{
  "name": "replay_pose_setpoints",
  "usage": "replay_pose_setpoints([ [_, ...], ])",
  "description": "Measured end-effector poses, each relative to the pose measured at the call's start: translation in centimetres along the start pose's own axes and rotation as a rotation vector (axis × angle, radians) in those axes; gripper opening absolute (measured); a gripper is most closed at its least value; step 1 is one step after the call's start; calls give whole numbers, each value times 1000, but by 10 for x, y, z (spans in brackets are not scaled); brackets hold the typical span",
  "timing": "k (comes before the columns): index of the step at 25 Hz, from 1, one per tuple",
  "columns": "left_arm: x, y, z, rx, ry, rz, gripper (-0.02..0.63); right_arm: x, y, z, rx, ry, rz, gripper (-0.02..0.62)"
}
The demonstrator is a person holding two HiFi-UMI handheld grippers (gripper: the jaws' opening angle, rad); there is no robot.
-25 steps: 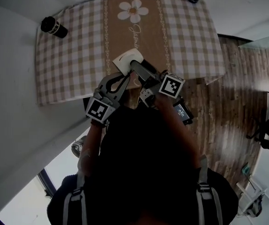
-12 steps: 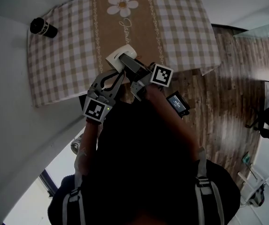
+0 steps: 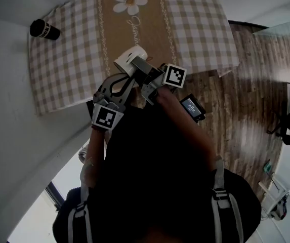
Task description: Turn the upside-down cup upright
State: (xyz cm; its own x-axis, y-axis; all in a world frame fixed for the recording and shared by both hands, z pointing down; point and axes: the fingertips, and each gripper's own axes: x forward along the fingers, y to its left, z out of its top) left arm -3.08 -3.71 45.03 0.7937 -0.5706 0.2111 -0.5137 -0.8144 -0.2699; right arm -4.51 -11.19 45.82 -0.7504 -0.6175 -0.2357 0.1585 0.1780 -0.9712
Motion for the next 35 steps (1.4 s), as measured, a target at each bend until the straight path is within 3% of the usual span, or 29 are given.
replay_pose_setpoints([
  [10, 4, 2, -7, -5, 25, 34, 37, -1, -1, 4, -58, -7, -13, 387],
  [17, -4, 5, -8, -103, -15, 35, 37, -2, -5, 10, -119, -7, -56, 385],
  [25, -22, 24, -13, -262, -62, 104, 37, -7, -11, 18, -224, -34, -114, 385],
  [30, -30, 33, -19, -324, -73, 132, 37, -11, -9, 26, -397, -20, -178, 385],
  [35, -31, 38, -24, -310, -55, 168, 37, -7, 8, 26, -724, 32, -202, 385],
])
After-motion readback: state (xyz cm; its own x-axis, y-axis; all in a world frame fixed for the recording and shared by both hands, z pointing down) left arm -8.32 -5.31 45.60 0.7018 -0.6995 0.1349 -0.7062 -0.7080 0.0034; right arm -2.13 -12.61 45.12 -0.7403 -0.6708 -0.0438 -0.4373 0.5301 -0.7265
